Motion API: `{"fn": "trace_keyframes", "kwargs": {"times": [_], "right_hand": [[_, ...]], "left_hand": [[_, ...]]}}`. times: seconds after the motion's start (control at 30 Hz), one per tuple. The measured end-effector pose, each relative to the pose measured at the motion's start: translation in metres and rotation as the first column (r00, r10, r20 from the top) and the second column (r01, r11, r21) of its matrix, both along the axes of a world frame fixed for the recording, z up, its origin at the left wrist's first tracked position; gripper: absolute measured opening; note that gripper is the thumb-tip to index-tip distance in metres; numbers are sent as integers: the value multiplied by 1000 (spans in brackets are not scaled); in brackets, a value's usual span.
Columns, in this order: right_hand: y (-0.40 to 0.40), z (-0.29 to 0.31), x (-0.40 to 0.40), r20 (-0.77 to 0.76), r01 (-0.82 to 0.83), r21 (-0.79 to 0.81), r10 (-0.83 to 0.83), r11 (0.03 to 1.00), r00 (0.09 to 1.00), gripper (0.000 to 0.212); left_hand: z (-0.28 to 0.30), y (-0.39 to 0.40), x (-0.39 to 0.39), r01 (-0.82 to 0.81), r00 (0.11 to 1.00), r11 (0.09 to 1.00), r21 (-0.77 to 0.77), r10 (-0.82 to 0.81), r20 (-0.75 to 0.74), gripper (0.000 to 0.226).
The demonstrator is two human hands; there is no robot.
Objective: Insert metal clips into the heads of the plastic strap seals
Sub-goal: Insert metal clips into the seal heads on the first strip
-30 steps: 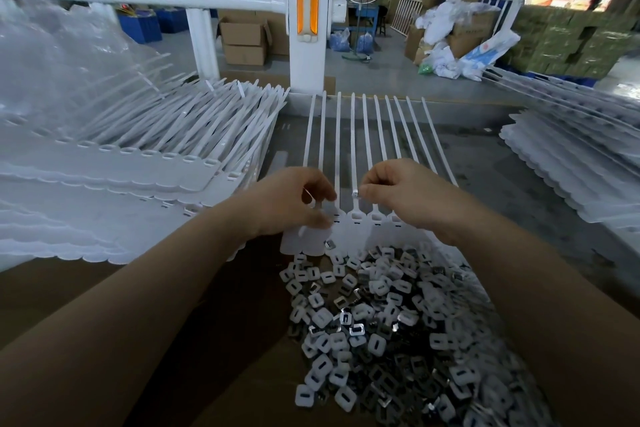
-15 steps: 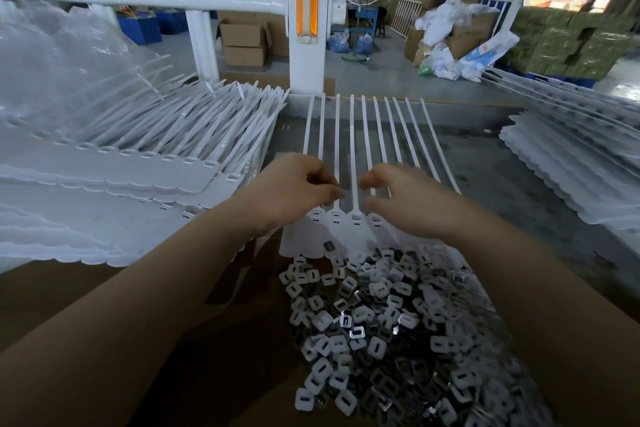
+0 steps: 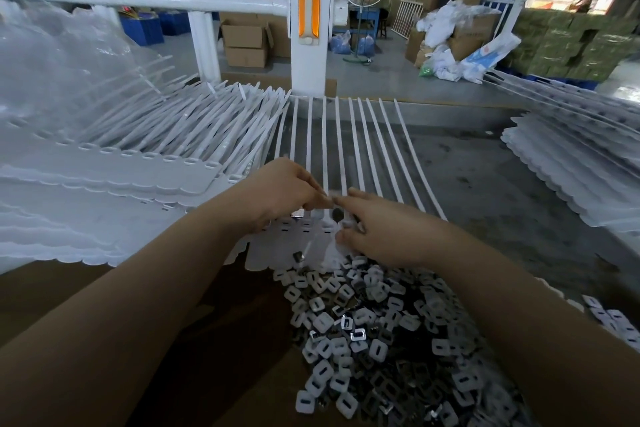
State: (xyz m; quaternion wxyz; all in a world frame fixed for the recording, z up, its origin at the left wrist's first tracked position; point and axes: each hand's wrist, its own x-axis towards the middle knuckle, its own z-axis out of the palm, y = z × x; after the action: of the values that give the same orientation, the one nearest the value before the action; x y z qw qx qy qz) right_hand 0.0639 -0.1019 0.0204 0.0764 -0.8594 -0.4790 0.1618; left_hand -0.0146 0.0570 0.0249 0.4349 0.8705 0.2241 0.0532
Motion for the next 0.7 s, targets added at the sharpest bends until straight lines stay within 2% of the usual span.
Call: {"fn": "trace_keyframes", "kwargs": {"times": [0.13,0.23,0.37,0.53,0.7], "right_hand": [[1,-1,-3,33,8,-6,-7,1000,999,63],[1,-2,-4,37,10,-15,-9,1000,999,64],[1,-1,-3,26,16,-22,-16,1000,1000,65],[0,1,-3,10,16,-11,-16,1000,1000,64],[0,3,-4,8,6,-5,-6,1000,1000,63]], "left_hand": [[0,-4,1,-35,998,999,-6,34,-55,17],[0,-8,2,-40,992,998,47,45,-115,9],[2,-11,2,-23,987,996,90,38,-159,11],[3,-11,0,37,985,988,149,-11,-173,13],[0,-7,-2,79,991,977,196,-56,-124,13]]}}
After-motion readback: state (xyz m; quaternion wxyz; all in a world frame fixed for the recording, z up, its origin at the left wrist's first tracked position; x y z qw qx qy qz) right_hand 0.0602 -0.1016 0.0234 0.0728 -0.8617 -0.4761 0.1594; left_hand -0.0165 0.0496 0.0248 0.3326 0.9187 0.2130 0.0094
